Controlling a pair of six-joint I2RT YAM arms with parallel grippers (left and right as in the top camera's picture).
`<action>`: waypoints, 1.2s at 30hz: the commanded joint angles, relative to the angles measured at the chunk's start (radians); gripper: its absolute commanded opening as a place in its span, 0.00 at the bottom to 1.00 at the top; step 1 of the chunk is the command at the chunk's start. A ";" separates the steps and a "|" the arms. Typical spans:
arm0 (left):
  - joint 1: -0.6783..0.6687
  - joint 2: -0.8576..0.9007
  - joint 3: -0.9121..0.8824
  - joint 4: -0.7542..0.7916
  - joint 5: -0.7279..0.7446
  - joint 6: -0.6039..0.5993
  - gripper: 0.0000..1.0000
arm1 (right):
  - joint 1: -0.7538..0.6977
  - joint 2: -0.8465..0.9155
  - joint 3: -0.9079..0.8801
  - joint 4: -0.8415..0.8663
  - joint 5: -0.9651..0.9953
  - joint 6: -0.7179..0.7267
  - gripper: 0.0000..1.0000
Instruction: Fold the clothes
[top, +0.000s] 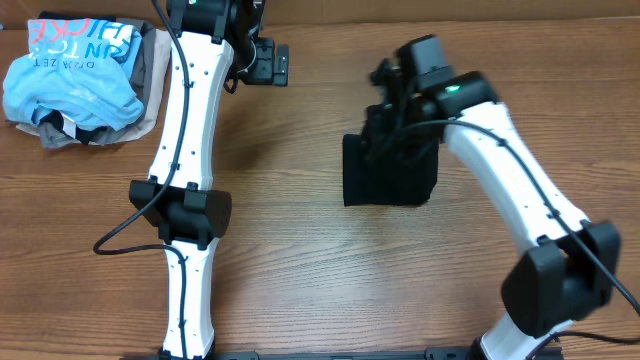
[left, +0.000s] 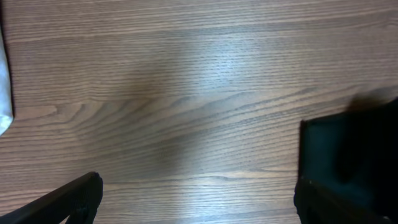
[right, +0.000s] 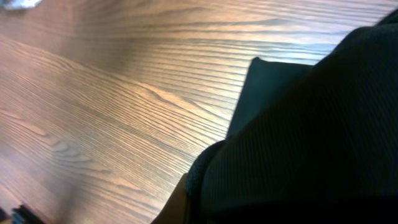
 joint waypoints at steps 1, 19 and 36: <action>0.024 -0.017 0.013 0.006 -0.010 0.023 1.00 | 0.057 0.079 -0.013 0.024 0.031 0.032 0.04; 0.078 -0.011 0.013 0.045 -0.010 0.023 1.00 | 0.214 0.158 0.049 0.029 -0.124 0.048 0.55; 0.082 -0.004 0.005 0.049 -0.010 0.024 1.00 | 0.054 0.008 0.156 -0.102 0.044 0.040 0.71</action>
